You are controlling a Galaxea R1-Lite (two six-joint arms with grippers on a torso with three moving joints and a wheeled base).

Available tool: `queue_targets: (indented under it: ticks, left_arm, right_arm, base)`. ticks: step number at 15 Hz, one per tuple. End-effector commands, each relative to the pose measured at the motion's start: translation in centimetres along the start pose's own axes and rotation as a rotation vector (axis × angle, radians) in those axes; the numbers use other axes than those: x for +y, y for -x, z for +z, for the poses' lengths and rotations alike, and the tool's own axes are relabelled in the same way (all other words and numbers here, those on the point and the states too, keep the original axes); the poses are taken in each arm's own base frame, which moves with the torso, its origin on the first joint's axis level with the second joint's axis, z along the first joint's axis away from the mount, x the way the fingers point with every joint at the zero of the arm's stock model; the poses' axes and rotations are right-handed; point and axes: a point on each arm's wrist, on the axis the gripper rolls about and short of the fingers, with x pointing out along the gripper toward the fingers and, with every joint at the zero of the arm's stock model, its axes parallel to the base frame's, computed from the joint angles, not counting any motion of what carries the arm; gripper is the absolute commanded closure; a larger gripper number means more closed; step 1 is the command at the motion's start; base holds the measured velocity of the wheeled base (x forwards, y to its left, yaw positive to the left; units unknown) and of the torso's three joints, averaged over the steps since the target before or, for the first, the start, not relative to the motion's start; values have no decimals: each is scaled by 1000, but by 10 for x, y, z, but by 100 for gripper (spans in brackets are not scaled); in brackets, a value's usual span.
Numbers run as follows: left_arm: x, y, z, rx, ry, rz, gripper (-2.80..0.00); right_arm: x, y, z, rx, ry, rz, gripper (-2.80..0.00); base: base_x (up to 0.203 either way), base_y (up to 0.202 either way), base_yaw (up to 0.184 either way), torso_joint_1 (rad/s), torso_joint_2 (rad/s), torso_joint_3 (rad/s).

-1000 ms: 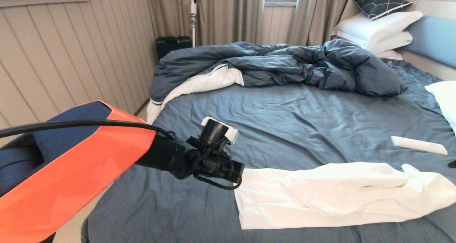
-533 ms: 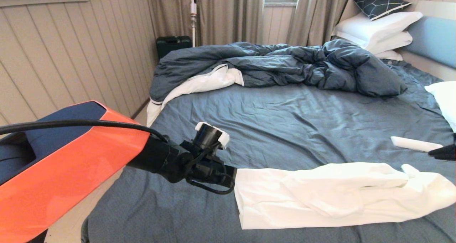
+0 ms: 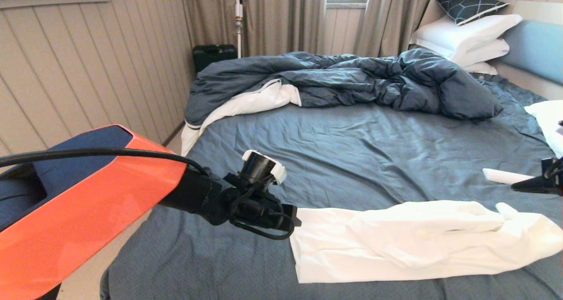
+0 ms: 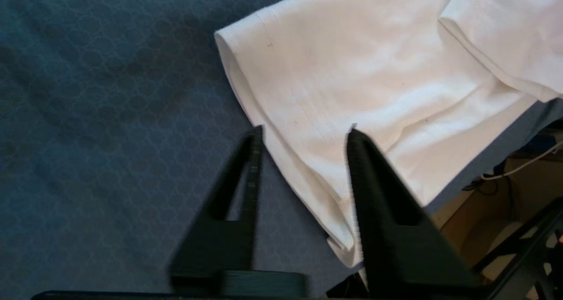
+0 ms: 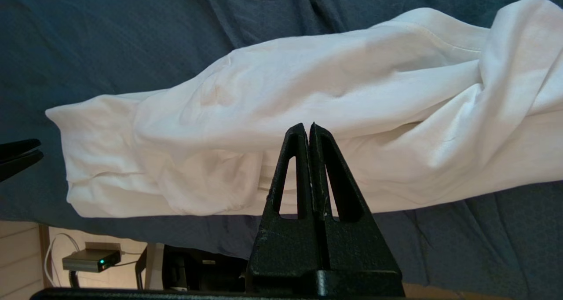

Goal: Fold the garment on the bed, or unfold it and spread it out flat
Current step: Unford the white T-shirt

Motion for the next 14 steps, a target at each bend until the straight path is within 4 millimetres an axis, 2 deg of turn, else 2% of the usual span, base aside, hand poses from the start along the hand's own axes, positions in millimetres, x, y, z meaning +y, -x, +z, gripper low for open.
queue_targets:
  ticks: [1, 9, 14]
  left_arm:
    - [4, -11, -2, 13, 7, 3, -280]
    - [4, -35, 1, 26, 1, 1, -280]
    - [4, -38, 3, 42, -2, 9, -280]
  right_arm:
    - [0, -1, -1, 6, -2, 5, 0]
    - [-8, -11, -1, 29, -22, 5, 0]
    - [-8, -9, 0, 23, -18, 2, 0]
  base:
    - [0, 0, 0, 0, 0, 0]
    - [0, 0, 0, 0, 0, 0]
    - [0, 0, 0, 0, 0, 0]
